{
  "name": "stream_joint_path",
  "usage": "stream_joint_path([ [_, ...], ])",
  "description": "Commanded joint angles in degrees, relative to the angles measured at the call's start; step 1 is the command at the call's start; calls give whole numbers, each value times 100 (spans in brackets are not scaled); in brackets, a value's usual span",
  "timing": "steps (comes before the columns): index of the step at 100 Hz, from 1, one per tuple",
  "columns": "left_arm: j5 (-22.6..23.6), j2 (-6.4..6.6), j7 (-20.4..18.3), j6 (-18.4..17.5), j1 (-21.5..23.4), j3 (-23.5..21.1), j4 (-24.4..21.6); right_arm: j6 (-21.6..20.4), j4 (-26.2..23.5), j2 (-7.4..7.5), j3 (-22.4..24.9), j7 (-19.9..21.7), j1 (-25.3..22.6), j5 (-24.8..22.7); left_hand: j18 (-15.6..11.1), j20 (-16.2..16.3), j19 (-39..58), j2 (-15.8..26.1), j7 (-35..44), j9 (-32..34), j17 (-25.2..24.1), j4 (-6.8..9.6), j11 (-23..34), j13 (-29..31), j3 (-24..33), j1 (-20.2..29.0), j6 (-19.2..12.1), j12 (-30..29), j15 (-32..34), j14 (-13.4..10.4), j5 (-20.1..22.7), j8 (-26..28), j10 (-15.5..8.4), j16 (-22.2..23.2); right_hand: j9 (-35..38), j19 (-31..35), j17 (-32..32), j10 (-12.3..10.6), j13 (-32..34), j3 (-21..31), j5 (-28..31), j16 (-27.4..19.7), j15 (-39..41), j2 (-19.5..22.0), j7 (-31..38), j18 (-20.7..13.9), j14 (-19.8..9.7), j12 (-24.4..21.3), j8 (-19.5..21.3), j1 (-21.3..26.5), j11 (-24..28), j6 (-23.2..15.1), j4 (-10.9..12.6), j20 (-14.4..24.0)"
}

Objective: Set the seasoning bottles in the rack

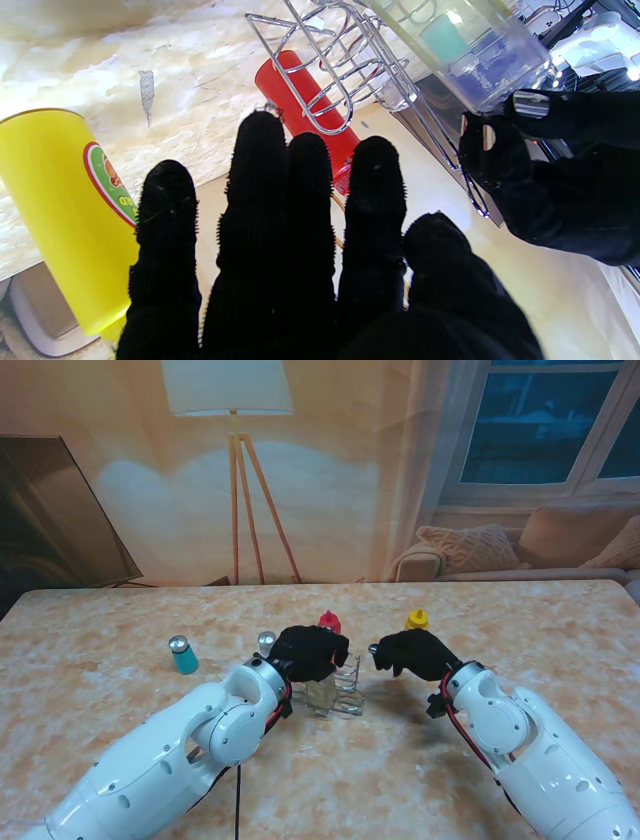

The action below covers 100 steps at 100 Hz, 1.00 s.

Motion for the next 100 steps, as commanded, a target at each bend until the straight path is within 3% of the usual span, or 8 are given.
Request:
stream_joint_path([
  [1,-7,-26,-66,14,24,-19,-29,5,-21,-22,-9,76,-54,-10,-494,218,208,-195,159,159,27,165,162,108,511,320,14,92,334,-527,9,-56,-44,19,-14,13,9,-78,9,38,-19,171,-5,-64,33,11,-80,114,-50,-37,16,-126,-73,88],
  [19,106,-18,10,-39,79,-49,-49,2,-14,-22,-11,77,-49,-9,-551,256,257,-302,193,131,83,191,217,127,625,224,9,123,425,-558,-30,-14,-40,-20,-8,16,9,-85,10,46,-16,172,-4,-74,34,17,-81,115,-51,-37,20,-125,-74,89],
  [62,185,-20,169,-52,189,-40,61,2,-14,-22,-11,77,-49,-9,-492,159,173,-726,732,-206,182,2,753,209,917,-111,19,799,553,-923,-522,735,103,-323,-2,10,-4,-97,16,63,-13,175,3,-84,41,10,-84,117,-51,-46,24,-137,-76,88],
  [87,237,-17,243,-66,230,-32,132,-17,-10,-21,-8,72,-54,-21,-509,117,228,-785,749,-222,184,-74,790,231,948,-150,-21,830,570,-897,-552,878,78,-515,11,17,2,-91,20,75,-6,186,26,-95,45,18,-86,126,-52,-53,43,-137,-78,90],
  [94,188,-24,241,-49,248,-44,121,-21,-13,-20,-3,70,-59,-24,-379,55,163,-660,503,-325,32,-97,591,76,812,-185,54,657,423,-729,-529,679,118,-584,10,14,-4,-85,23,77,-10,187,28,-96,43,19,-90,126,-53,-57,42,-139,-79,89],
  [100,158,-18,197,-62,248,-53,108,-22,-14,-21,0,66,-61,-25,-245,-2,-61,-588,158,-806,-288,-80,915,-212,631,-326,124,109,60,-545,-558,598,168,-494,5,19,5,-87,26,81,-4,188,31,-96,46,22,-87,125,-54,-59,39,-142,-79,90],
])
